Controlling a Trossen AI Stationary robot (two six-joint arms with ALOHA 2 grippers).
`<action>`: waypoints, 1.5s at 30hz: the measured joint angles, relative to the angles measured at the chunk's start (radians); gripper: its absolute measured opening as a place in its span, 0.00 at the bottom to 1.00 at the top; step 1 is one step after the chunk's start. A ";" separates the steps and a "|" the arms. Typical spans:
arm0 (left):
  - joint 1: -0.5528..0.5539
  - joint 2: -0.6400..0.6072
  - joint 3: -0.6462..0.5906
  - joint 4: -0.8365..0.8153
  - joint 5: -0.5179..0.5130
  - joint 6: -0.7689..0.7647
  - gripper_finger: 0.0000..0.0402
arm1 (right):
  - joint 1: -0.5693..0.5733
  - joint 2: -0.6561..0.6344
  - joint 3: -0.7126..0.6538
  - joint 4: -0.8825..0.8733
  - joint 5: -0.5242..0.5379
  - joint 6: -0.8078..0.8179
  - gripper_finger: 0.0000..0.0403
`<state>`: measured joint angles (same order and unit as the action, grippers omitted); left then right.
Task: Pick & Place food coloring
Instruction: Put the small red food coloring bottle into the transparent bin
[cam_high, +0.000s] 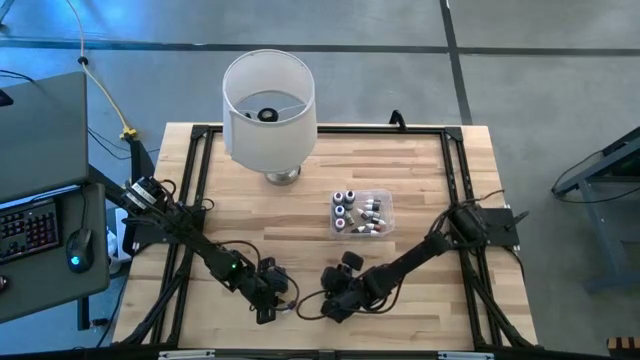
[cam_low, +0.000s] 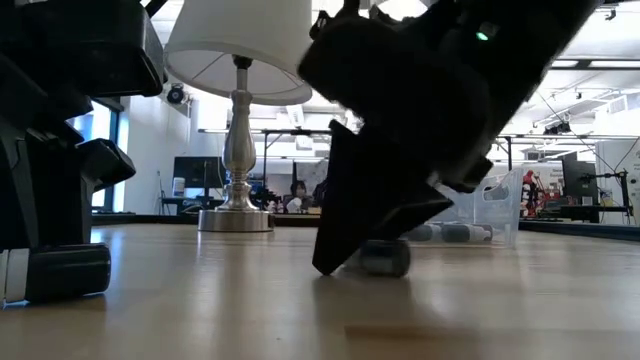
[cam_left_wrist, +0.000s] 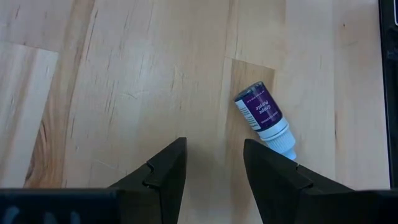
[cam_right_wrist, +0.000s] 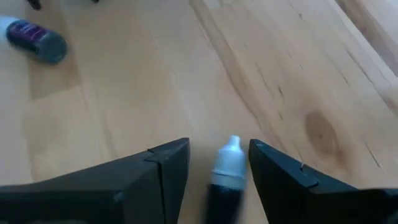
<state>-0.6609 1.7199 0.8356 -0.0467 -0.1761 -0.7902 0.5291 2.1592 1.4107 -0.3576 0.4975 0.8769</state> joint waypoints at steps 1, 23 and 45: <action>0.000 0.000 0.000 0.000 0.000 0.000 0.40 | -0.001 0.008 0.001 0.001 0.001 -0.011 0.40; 0.000 0.000 0.000 -0.002 0.004 0.000 0.40 | -0.028 -0.045 -0.003 -0.118 -0.170 -0.322 0.30; 0.000 0.000 -0.001 -0.002 0.004 0.000 0.40 | -0.036 -0.100 -0.066 -0.105 -0.221 -0.275 0.14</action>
<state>-0.6609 1.7203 0.8349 -0.0486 -0.1719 -0.7902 0.4935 2.0588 1.3443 -0.4631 0.2768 0.6015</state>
